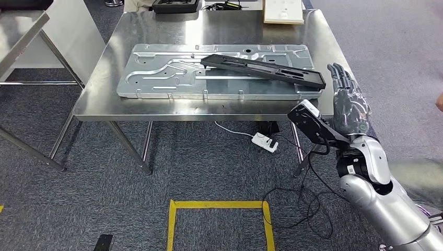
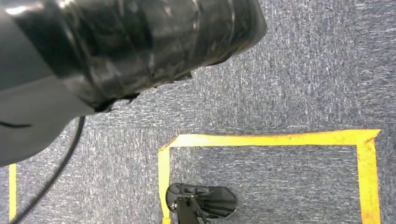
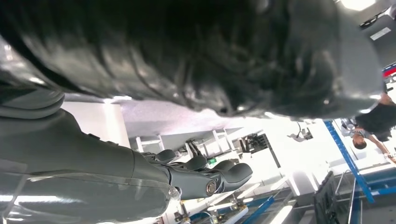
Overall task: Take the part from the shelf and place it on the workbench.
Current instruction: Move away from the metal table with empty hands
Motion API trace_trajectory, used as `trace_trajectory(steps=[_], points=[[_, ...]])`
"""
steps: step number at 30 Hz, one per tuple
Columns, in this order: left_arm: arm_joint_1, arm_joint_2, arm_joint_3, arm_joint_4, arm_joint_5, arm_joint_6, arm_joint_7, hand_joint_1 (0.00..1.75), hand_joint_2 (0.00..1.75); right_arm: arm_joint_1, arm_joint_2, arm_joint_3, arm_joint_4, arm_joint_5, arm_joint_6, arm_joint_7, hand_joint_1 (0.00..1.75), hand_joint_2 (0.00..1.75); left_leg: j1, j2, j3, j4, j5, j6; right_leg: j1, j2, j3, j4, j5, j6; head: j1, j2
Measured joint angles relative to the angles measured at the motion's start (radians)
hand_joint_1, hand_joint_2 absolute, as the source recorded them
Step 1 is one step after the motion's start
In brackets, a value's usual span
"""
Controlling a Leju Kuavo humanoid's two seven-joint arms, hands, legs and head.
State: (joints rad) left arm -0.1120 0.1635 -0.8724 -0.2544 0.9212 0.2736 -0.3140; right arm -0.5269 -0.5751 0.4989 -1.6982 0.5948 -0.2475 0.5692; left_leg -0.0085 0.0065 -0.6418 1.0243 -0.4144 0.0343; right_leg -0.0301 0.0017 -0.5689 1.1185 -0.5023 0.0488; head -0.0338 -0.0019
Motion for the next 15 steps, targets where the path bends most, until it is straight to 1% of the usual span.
trace_trajectory(steps=[1,2,4,5,6,7,9,10,11,12,13,14,15], points=[[0.0,0.0,0.0,0.0,0.0,0.0,-0.002,0.0,0.0,0.0,0.0,0.0,-0.001,0.001,0.001,0.001,0.0,0.0,-0.001,-0.001,-0.01,0.011,0.003,-0.005,0.001,0.001,0.021,-0.038,-0.009,-0.003,0.0,0.0],[0.0,0.001,0.0,0.0,0.0,0.0,-0.003,0.0,0.0,-0.001,0.0,-0.001,-0.002,0.002,0.002,0.002,0.0,0.0,-0.002,-0.002,-0.018,0.017,0.007,-0.011,0.005,0.002,0.026,-0.054,-0.018,-0.01,-0.001,0.0],[0.001,0.0,0.0,0.0,0.0,0.0,-0.004,0.0,0.0,-0.001,0.0,-0.001,-0.003,0.004,0.003,0.004,0.0,0.0,0.0,-0.004,-0.028,0.021,0.016,-0.023,0.007,0.001,0.013,-0.058,-0.008,-0.03,-0.001,0.0],[0.003,0.0,0.0,0.0,0.0,0.0,-0.005,0.0,0.0,-0.002,0.0,-0.001,-0.004,0.005,0.004,0.005,0.0,0.0,0.003,-0.004,-0.036,0.026,0.008,-0.03,0.008,0.0,0.005,-0.058,0.001,-0.04,-0.002,0.0],[0.004,-0.001,0.0,0.0,0.001,-0.001,-0.005,0.0,0.0,-0.003,0.0,-0.001,-0.005,0.007,0.006,0.007,0.0,0.0,0.006,-0.004,-0.048,0.045,-0.017,-0.036,0.007,-0.001,-0.006,-0.06,0.011,-0.048,-0.002,0.0],[0.004,-0.002,0.0,0.0,0.001,-0.001,-0.005,0.0,0.0,-0.004,0.0,-0.001,-0.007,0.009,0.008,0.009,0.0,0.0,0.008,-0.004,-0.064,0.082,-0.056,-0.042,0.007,-0.002,-0.017,-0.061,0.021,-0.055,-0.003,0.0],[0.003,-0.003,0.0,0.0,0.002,-0.001,-0.006,0.0,0.0,-0.005,0.0,-0.001,-0.009,0.012,0.013,0.013,0.0,0.0,0.01,-0.004,-0.097,0.2,-0.147,-0.049,0.009,-0.002,-0.041,-0.06,0.041,-0.06,-0.003,0.0],[0.002,-0.004,0.0,0.0,0.002,-0.001,-0.006,0.0,0.0,-0.005,0.0,-0.001,-0.01,0.012,0.014,0.015,0.0,0.0,0.011,-0.004,-0.106,0.254,-0.173,-0.049,0.01,-0.002,-0.053,-0.06,0.05,-0.061,-0.003,0.0],[0.002,-0.004,0.0,0.0,0.002,-0.001,-0.006,0.0,0.0,-0.005,0.0,-0.001,-0.01,0.012,0.014,0.016,0.0,0.0,0.011,-0.004,-0.103,0.286,-0.178,-0.048,0.012,-0.002,-0.066,-0.06,0.06,-0.061,-0.003,0.0],[0.002,-0.005,0.0,0.0,0.002,-0.001,-0.006,0.0,0.0,-0.005,0.0,-0.001,-0.01,0.012,0.015,0.017,0.0,0.0,0.01,-0.004,-0.083,0.285,-0.165,-0.045,0.013,-0.002,-0.079,-0.059,0.069,-0.061,-0.003,0.0],[0.001,-0.006,0.0,0.0,0.003,-0.001,-0.005,0.0,0.0,-0.005,0.0,-0.001,-0.01,0.012,0.015,0.017,0.0,0.0,0.009,-0.004,-0.046,0.25,-0.142,-0.041,0.013,-0.001,-0.09,-0.059,0.079,-0.06,-0.003,0.0],[0.001,-0.006,0.0,0.0,0.003,-0.001,-0.005,0.0,0.0,-0.005,0.0,-0.001,-0.01,0.012,0.015,0.017,0.0,0.0,0.008,-0.005,0.005,0.188,-0.121,-0.036,0.013,-0.001,-0.099,-0.059,0.088,-0.058,-0.003,0.0],[-0.001,-0.006,0.0,0.0,0.003,-0.001,-0.005,0.0,0.0,-0.005,0.0,-0.002,-0.011,0.012,0.015,0.018,0.0,0.0,0.005,-0.005,0.059,0.114,-0.115,-0.031,0.013,-0.001,-0.105,-0.06,0.095,-0.055,-0.003,0.0]])
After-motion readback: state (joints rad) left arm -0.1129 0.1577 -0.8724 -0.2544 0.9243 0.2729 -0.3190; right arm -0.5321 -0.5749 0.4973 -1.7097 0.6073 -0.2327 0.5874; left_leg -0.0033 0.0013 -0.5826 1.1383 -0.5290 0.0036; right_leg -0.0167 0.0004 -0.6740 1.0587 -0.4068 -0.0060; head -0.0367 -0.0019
